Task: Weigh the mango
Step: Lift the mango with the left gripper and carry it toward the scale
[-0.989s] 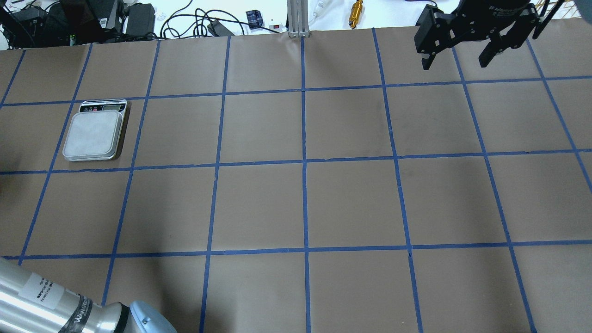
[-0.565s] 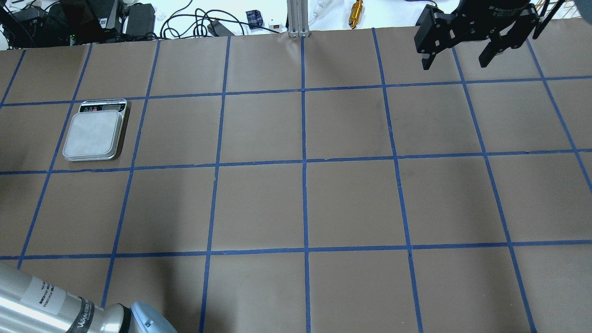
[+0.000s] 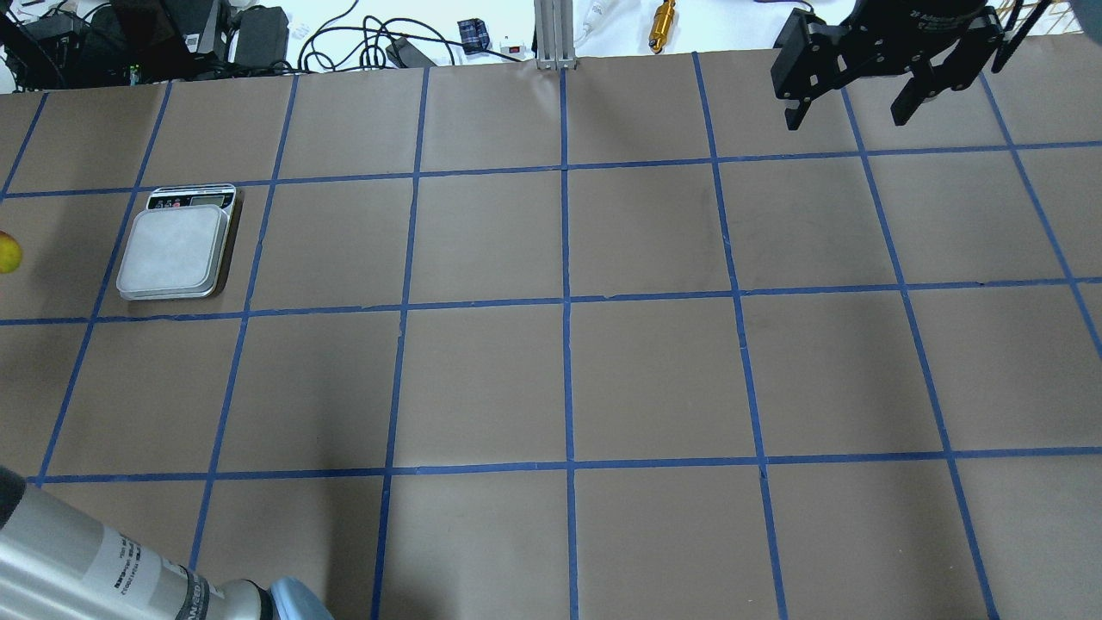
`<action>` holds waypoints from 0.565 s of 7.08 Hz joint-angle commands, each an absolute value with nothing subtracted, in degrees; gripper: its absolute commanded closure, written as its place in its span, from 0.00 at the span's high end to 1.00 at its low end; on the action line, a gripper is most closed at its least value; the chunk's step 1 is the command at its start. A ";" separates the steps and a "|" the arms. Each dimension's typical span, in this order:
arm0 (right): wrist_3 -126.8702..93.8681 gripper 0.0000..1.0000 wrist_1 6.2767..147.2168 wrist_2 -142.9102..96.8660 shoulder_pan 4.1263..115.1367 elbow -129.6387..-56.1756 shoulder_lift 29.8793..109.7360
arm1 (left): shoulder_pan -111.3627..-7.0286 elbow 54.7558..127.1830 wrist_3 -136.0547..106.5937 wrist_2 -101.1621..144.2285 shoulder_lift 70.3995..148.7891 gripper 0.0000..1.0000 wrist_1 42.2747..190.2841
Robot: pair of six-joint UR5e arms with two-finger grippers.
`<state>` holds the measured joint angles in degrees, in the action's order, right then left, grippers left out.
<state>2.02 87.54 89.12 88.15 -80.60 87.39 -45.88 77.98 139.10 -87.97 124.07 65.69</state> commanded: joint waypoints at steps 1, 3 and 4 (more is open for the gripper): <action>2.02 1.00 87.54 89.12 88.15 -80.60 87.45 | -51.40 81.63 131.69 -86.85 123.49 0.00 65.13; 2.02 1.00 87.54 89.12 88.15 -80.60 87.45 | -55.96 82.61 123.10 -86.66 123.57 0.00 64.78; 2.02 1.00 87.54 89.12 88.15 -80.60 87.45 | -57.38 83.66 120.44 -86.75 124.18 0.00 62.69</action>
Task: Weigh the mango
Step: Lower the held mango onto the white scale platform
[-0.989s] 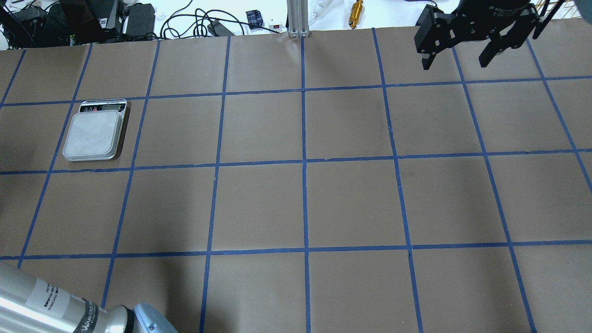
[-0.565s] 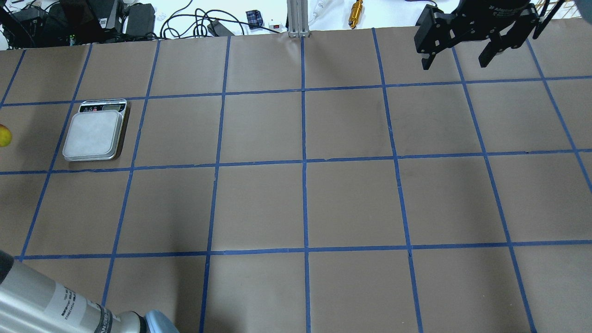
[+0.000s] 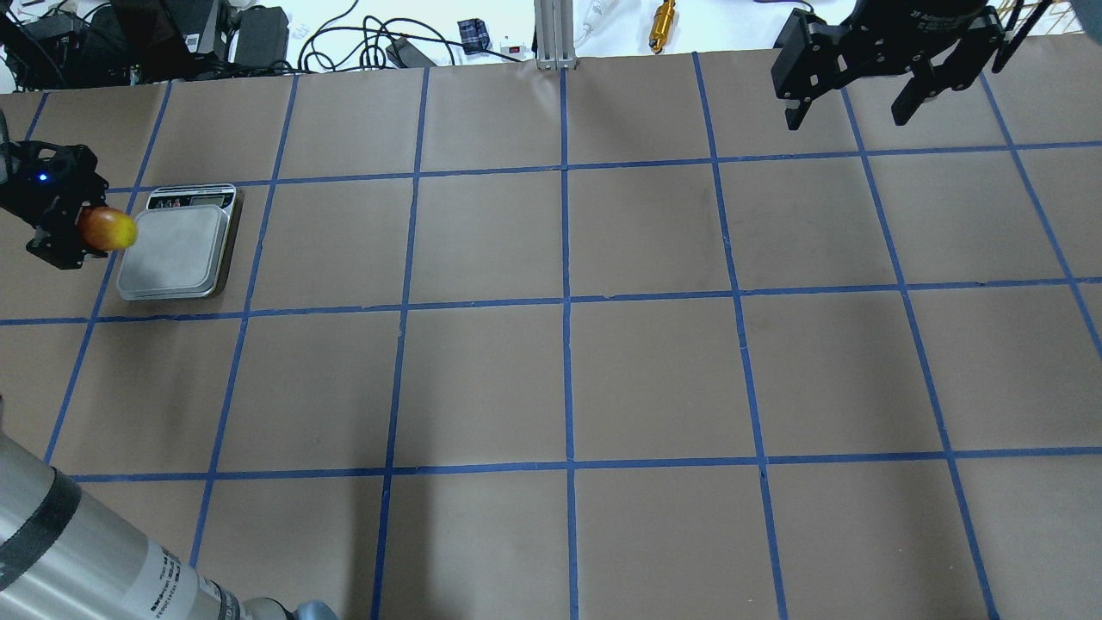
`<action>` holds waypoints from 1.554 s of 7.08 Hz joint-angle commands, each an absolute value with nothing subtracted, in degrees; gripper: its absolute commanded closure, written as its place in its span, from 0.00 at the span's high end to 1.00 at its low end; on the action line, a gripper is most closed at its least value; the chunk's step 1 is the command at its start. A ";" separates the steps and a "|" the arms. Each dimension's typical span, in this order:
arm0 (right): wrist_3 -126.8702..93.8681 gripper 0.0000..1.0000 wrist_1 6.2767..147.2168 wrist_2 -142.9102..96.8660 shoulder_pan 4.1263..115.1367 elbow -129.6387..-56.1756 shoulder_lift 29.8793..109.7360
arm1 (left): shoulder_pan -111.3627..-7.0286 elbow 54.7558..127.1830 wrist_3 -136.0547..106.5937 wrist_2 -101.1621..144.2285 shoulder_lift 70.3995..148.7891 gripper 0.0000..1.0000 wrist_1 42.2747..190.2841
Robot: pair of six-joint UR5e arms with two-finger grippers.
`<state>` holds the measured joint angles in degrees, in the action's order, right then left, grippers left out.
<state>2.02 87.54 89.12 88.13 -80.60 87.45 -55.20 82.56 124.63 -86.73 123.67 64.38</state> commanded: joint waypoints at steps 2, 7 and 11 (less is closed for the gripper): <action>2.02 1.00 87.54 89.12 88.15 -80.60 87.36 | -57.48 86.21 120.23 -86.49 124.98 0.00 56.71; 2.02 1.00 87.54 89.21 88.15 -80.60 87.36 | -57.74 86.66 118.57 -84.56 125.51 0.00 56.51; 2.02 1.00 87.54 89.21 88.15 -80.60 87.36 | -57.74 86.48 118.22 -84.46 125.08 1.00 56.69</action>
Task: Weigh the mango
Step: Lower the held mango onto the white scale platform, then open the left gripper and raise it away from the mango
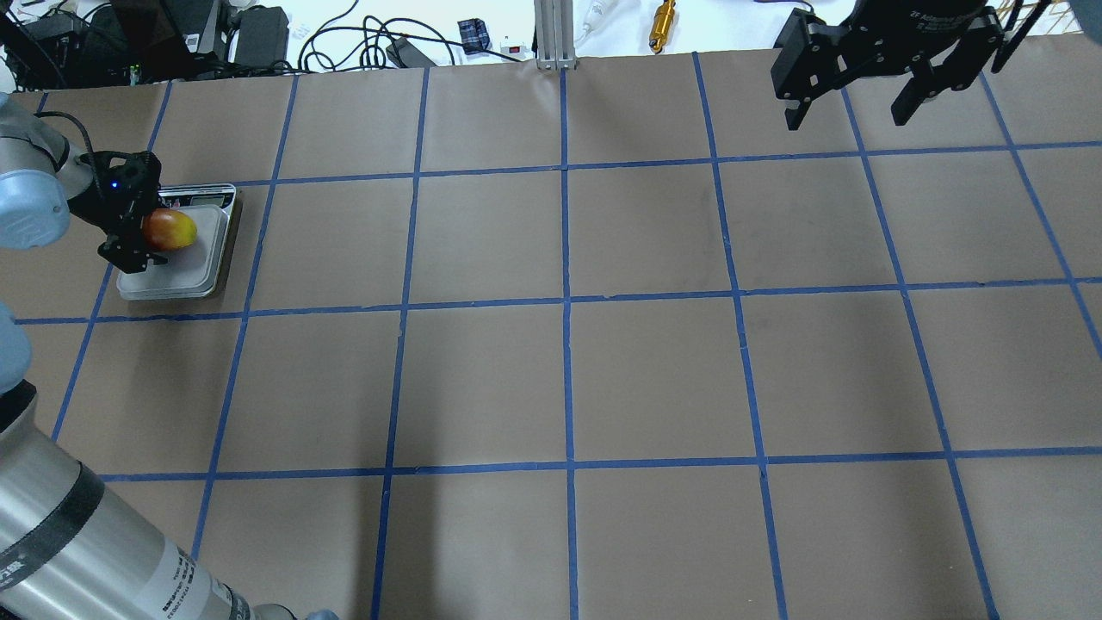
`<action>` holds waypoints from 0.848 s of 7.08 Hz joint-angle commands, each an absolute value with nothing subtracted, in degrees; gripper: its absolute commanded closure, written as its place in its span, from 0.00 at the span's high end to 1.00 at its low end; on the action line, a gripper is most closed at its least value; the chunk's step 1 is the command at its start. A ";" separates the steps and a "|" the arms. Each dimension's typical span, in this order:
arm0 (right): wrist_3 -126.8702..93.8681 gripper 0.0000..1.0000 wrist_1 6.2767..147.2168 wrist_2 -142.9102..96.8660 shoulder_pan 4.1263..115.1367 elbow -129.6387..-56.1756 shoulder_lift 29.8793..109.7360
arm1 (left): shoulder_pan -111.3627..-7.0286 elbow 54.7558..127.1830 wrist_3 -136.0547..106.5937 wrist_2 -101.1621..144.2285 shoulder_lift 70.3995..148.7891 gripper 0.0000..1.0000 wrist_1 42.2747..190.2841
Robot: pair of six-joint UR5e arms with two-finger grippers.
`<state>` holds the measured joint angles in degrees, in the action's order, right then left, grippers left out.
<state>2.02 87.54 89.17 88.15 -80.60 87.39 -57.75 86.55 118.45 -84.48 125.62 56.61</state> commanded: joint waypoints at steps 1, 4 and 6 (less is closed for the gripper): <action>2.02 1.00 87.54 89.21 88.15 -80.60 87.36 | -57.92 86.31 118.13 -85.07 123.59 1.00 57.04; 2.02 1.00 87.54 89.12 88.15 -80.60 87.36 | -57.40 86.49 117.34 -85.69 116.14 1.00 64.30; 2.02 1.00 87.54 89.12 88.15 -80.60 87.45 | -57.39 85.96 117.16 -87.10 107.71 1.00 75.88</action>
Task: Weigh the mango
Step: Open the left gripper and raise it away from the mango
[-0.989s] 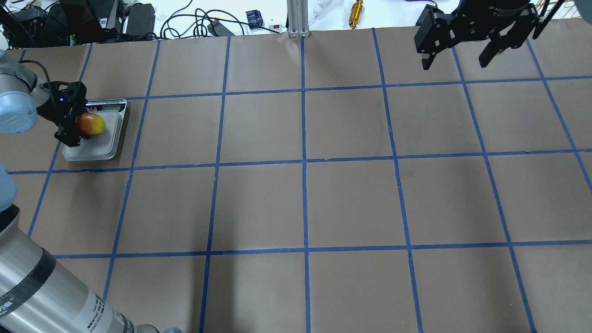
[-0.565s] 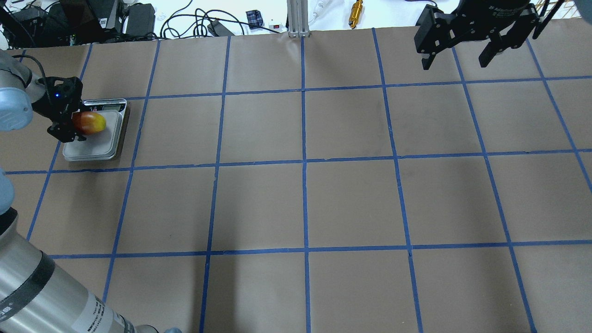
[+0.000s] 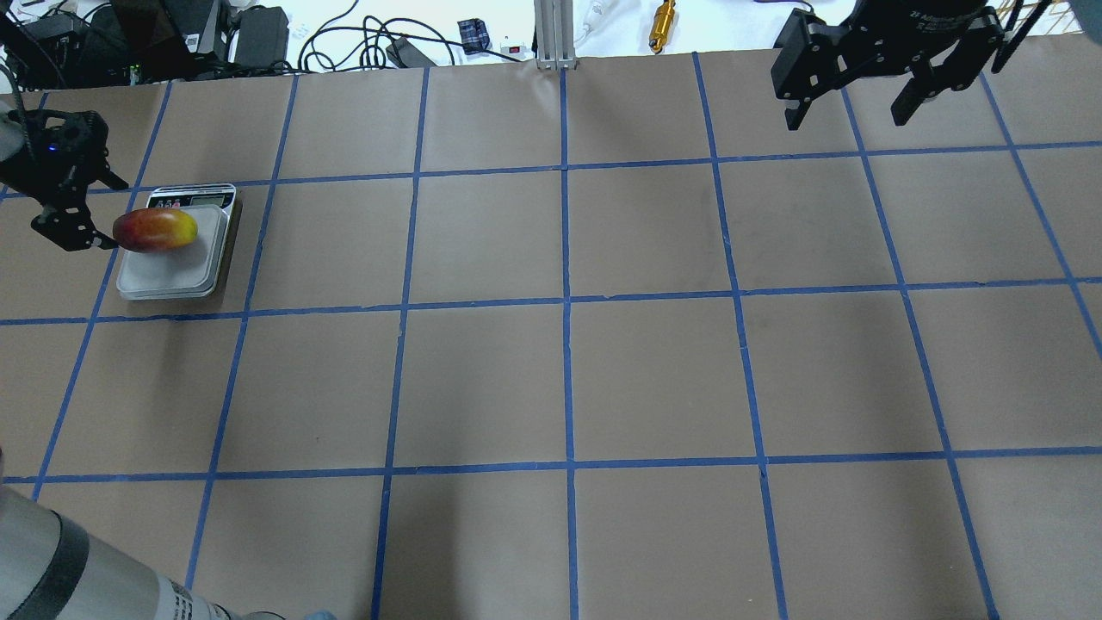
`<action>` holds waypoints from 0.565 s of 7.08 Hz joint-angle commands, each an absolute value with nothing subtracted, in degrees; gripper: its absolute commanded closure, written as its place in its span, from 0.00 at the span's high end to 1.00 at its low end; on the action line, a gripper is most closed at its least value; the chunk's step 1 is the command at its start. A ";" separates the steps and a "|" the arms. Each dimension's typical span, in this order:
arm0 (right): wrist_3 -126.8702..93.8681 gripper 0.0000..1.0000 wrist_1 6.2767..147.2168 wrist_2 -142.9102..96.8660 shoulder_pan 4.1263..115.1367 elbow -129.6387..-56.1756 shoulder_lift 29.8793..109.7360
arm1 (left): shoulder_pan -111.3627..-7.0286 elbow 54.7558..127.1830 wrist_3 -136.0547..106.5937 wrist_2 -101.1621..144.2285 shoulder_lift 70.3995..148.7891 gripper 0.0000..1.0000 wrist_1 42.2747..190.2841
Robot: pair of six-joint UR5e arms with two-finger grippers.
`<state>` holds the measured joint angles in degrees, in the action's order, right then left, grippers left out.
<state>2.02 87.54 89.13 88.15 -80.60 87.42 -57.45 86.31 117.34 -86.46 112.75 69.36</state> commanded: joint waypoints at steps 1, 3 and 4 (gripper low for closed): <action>2.02 1.00 87.54 89.21 88.15 -80.60 87.45 | -57.39 85.87 115.68 -89.36 102.62 1.00 80.55; 2.02 1.00 87.54 89.21 88.15 -80.60 87.45 | -57.65 86.83 115.40 -89.74 94.52 1.00 86.55; 2.02 1.00 87.54 89.12 88.15 -80.60 87.36 | -57.66 87.01 113.83 -89.74 92.22 1.00 89.79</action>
